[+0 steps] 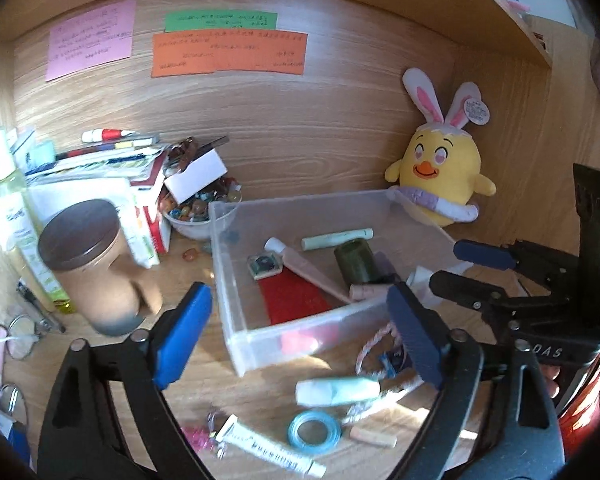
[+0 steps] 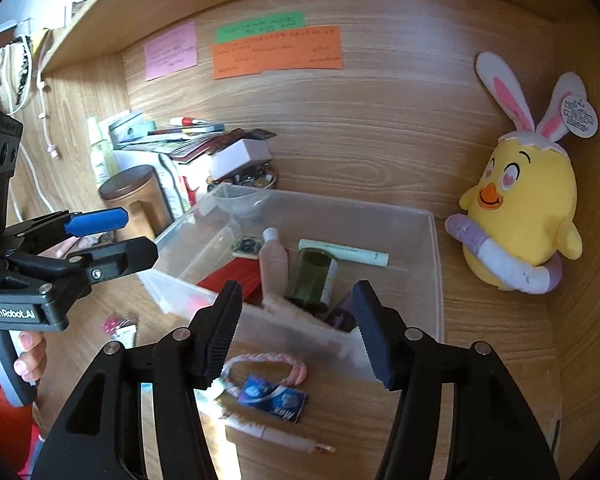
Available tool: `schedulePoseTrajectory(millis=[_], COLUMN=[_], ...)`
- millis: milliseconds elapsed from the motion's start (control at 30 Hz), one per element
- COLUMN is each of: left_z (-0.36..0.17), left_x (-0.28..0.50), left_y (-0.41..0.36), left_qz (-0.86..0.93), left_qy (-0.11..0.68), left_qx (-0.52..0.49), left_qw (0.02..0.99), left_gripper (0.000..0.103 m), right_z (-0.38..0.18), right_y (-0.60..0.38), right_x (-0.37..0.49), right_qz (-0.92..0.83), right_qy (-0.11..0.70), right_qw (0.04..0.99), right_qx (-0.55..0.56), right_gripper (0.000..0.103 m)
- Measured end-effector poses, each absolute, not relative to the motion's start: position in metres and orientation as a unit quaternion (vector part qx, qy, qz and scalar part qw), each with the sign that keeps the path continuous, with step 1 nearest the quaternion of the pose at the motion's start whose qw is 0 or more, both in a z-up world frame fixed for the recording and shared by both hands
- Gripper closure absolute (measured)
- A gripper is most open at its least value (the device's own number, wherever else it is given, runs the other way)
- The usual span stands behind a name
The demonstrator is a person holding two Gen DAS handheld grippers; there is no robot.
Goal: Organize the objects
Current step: 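Grasp the white toothpaste tube with the left tool while the right tool grasps the small wooden block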
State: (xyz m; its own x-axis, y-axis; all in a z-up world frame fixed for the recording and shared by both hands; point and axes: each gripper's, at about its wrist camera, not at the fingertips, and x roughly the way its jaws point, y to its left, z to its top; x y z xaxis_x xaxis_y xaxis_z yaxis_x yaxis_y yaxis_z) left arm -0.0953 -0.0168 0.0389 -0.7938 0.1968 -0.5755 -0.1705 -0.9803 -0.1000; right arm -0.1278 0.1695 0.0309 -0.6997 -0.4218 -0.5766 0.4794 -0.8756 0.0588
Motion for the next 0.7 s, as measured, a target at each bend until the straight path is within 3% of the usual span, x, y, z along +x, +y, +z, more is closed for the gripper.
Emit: schedulePoseTrajectory(millis=[200,700], left_z=[0.026,-0.035], left_x=[-0.074,-0.050], left_y=[-0.028,-0.032], left_qz=[0.941,0.908], left_qy=[-0.014,-0.014], left_qx=[-0.327,-0.415], left_qw=[0.086,0.060], left_gripper=[0.006,0.005], right_z=[0.024,-0.015], right_y=[0.163,0.142], right_x=[-0.108,-0.074], right_qz=[-0.913,-0.883], right_qy=[0.053,0.075], right_qw=[0.263,0.296], right_qx=[0.307,0.355], right_gripper=[0.041,0.041])
